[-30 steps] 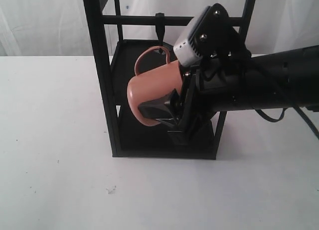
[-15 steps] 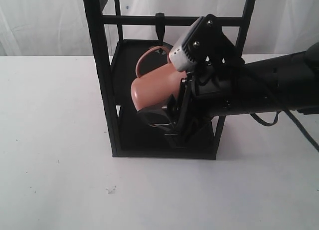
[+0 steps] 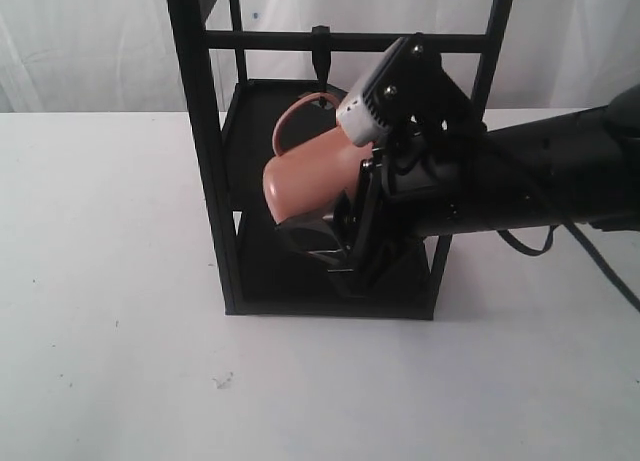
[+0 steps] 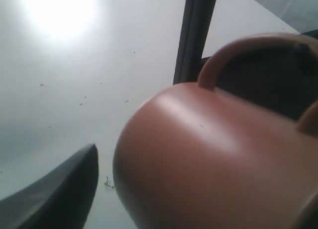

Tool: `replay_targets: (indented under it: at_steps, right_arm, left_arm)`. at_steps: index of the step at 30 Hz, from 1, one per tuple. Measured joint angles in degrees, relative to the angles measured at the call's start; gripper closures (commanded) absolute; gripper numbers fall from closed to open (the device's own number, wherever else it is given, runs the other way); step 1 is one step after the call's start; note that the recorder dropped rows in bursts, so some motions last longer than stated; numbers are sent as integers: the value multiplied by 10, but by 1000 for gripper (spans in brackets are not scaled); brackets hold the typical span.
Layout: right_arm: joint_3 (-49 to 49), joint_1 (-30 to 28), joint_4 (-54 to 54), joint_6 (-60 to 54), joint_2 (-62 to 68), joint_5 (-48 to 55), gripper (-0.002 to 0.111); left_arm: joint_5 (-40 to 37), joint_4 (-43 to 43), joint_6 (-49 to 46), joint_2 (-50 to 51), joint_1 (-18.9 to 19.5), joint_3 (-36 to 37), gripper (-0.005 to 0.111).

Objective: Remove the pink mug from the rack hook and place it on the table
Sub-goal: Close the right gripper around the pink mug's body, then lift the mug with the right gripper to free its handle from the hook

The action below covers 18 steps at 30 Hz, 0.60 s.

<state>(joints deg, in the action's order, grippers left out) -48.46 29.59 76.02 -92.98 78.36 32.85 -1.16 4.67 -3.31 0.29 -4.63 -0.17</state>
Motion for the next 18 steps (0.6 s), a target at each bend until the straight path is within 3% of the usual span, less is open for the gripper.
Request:
replay_targets:
  at_steps: [14,17,18]
  right_arm:
    - [0,0,11,0,11,0,47]
    - [0,0,14,-1,11,0,57]
    - [0,0,15,-1,11,0,66]
  left_arm:
    - [0,0,0,0,0,0,107]
    - [0,0,0,0,0,0,107]
    - [0,0,0,0,0,0,107]
